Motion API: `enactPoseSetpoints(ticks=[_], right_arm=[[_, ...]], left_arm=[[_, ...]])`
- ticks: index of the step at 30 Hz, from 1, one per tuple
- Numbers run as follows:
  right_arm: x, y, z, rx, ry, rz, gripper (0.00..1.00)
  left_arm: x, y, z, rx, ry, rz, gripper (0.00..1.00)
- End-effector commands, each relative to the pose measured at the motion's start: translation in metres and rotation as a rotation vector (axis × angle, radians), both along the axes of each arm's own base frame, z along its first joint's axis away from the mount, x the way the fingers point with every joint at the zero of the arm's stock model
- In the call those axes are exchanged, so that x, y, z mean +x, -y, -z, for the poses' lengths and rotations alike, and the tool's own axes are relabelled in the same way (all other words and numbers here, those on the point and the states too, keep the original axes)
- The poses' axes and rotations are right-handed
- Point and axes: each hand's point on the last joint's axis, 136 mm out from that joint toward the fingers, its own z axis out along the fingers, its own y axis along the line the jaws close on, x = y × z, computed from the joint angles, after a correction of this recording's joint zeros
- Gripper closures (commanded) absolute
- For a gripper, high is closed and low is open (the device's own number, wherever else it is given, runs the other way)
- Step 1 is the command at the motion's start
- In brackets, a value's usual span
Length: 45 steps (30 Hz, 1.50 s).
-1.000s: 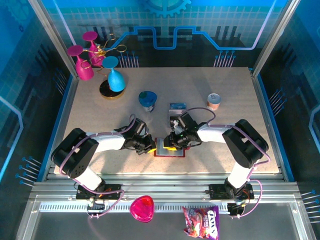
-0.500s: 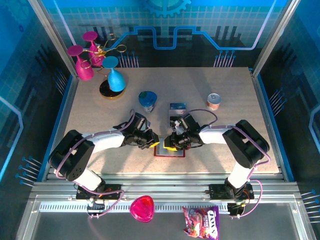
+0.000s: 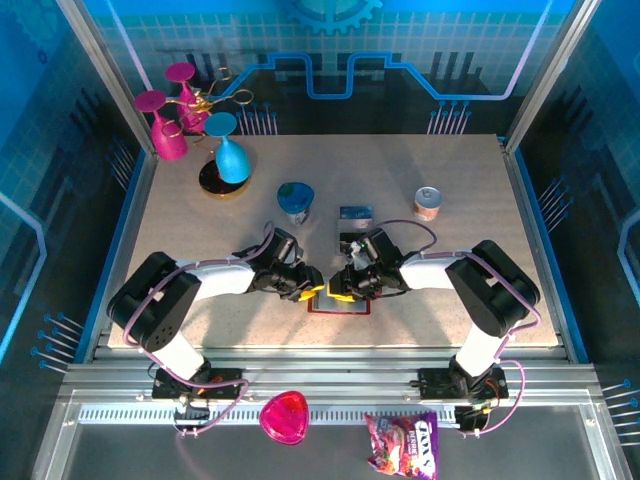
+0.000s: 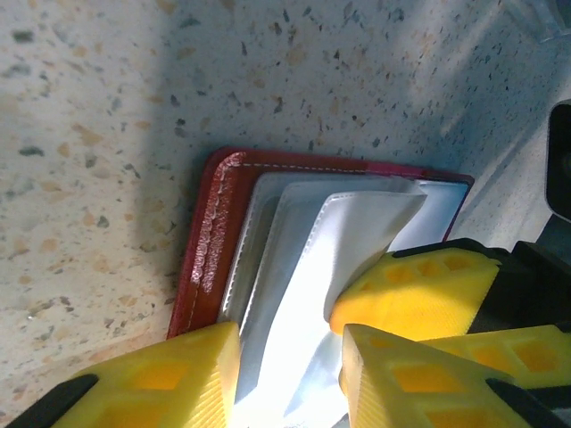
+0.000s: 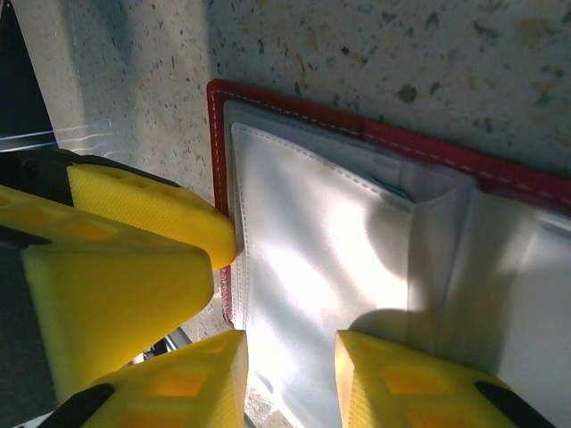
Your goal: Take the credit cards out of the card holder
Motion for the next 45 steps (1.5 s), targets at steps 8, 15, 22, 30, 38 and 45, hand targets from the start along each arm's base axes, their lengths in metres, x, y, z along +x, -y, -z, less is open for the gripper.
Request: enactPoseSetpoints(ticks=[8, 15, 22, 30, 38, 45], right_arm=[[-0.009, 0.017, 0.018, -0.063, -0.056, 0.034, 0.68], [-0.010, 0.019, 0.019, -0.064, -0.058, 0.038, 0.68], [-0.012, 0.020, 0.022, -0.066, -0.063, 0.041, 0.68], [-0.011, 0.022, 0.023, -0.055, -0.063, 0.054, 0.69], [-0.012, 0.025, 0.026, -0.044, -0.069, 0.068, 0.71], [-0.012, 0.025, 0.028, -0.024, -0.078, 0.074, 0.71]], left_arm=[[0.000, 0.015, -0.003, -0.034, -0.008, 0.030, 0.72], [-0.001, 0.018, -0.005, -0.040, -0.005, 0.035, 0.75], [-0.001, 0.016, -0.006, -0.028, -0.002, 0.033, 0.70], [-0.003, 0.013, -0.001, 0.000, -0.014, 0.035, 0.68], [-0.004, 0.010, 0.000, 0.025, -0.017, 0.034, 0.65], [-0.004, 0.015, -0.003, 0.015, -0.014, 0.043, 0.68]])
